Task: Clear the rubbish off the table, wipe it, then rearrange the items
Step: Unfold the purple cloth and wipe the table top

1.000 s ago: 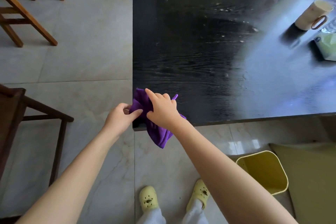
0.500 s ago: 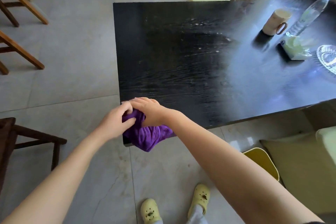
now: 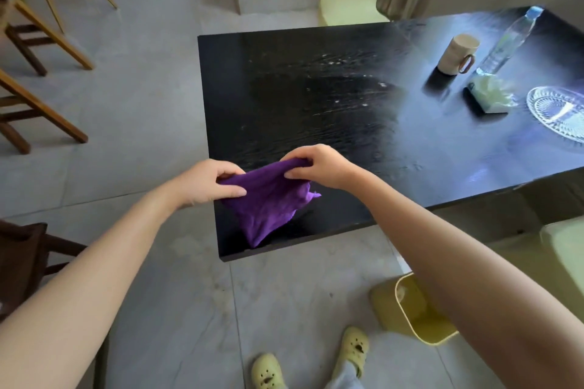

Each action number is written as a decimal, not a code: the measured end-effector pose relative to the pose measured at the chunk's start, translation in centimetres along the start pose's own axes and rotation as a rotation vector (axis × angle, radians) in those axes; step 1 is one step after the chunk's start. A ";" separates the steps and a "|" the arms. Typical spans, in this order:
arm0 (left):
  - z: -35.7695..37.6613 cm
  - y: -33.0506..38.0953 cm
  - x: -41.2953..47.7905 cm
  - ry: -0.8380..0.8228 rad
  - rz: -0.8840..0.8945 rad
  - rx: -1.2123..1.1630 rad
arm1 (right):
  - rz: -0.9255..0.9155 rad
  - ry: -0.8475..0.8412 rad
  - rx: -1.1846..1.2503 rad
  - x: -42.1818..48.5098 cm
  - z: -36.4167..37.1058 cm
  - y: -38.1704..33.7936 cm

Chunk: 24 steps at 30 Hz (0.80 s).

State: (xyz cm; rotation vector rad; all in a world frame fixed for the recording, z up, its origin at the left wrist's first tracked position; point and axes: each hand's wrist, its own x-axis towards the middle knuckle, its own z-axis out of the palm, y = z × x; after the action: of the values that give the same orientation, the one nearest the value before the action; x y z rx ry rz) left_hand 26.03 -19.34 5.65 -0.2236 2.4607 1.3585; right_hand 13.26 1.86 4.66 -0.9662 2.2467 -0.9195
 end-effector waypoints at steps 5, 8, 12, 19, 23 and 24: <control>-1.4 4.8 -0.1 0.195 0.065 0.261 | -0.034 0.157 -0.040 -2.2 -3.7 -1.9; -2.0 7.7 -0.1 0.282 0.175 0.356 | -0.050 0.235 -0.042 -3.8 -6.0 -3.0; -2.4 11.7 0.0 0.363 0.336 0.520 | -0.077 0.335 -0.105 -6.1 -9.3 -4.0; -1.3 18.9 1.8 0.332 0.417 0.417 | -0.029 0.517 -0.101 -11.0 -16.0 -2.9; 1.5 24.0 4.5 0.226 0.403 0.363 | 0.029 0.564 -0.054 -14.6 -20.0 -1.4; 2.3 25.3 5.3 0.206 0.404 0.349 | 0.042 0.583 -0.051 -15.5 -21.1 -1.0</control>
State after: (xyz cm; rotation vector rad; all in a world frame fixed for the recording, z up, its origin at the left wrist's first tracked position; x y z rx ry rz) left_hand 14.23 -3.77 22.76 0.2412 2.9819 1.0534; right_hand 8.85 21.27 21.76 -0.7284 2.7647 -1.2538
